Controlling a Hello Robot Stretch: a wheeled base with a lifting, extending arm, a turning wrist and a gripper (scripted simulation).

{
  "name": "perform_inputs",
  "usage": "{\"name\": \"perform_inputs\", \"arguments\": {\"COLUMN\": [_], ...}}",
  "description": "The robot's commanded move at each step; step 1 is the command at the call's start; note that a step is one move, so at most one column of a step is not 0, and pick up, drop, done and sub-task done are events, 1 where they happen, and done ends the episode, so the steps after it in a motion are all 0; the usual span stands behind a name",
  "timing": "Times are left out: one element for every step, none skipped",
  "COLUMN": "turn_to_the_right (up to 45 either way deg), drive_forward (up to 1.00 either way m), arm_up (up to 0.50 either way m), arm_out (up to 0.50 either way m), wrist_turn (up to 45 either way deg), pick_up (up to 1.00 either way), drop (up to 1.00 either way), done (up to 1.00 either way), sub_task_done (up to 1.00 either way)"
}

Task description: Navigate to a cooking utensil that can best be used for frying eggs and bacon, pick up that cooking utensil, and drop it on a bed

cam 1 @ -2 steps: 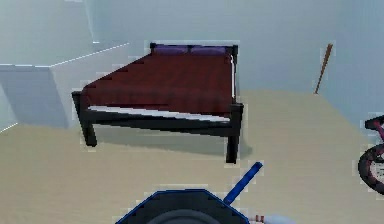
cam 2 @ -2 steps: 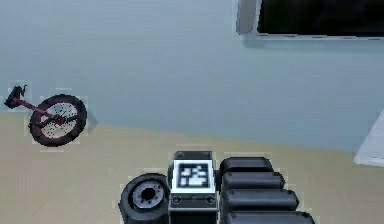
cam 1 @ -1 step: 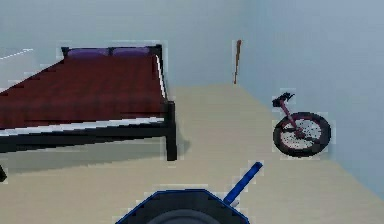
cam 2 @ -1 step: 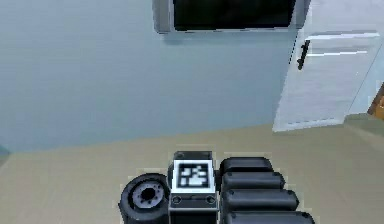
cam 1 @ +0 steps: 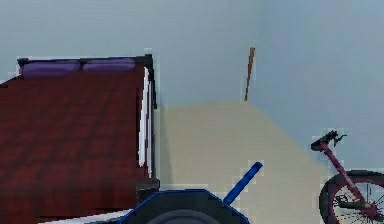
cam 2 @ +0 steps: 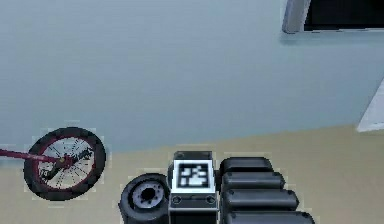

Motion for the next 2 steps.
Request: {"name": "perform_inputs", "arguments": {"turn_to_the_right": [3.0,0.0], "drive_forward": [0.0,0.85], "arm_up": [0.0,0.0], "arm_out": [0.0,0.0], "wrist_turn": [0.0,0.0], "pick_up": [0.0,0.0], "drop": [0.0,0.0], "done": [0.0,0.0], "sub_task_done": [0.0,0.0]}}
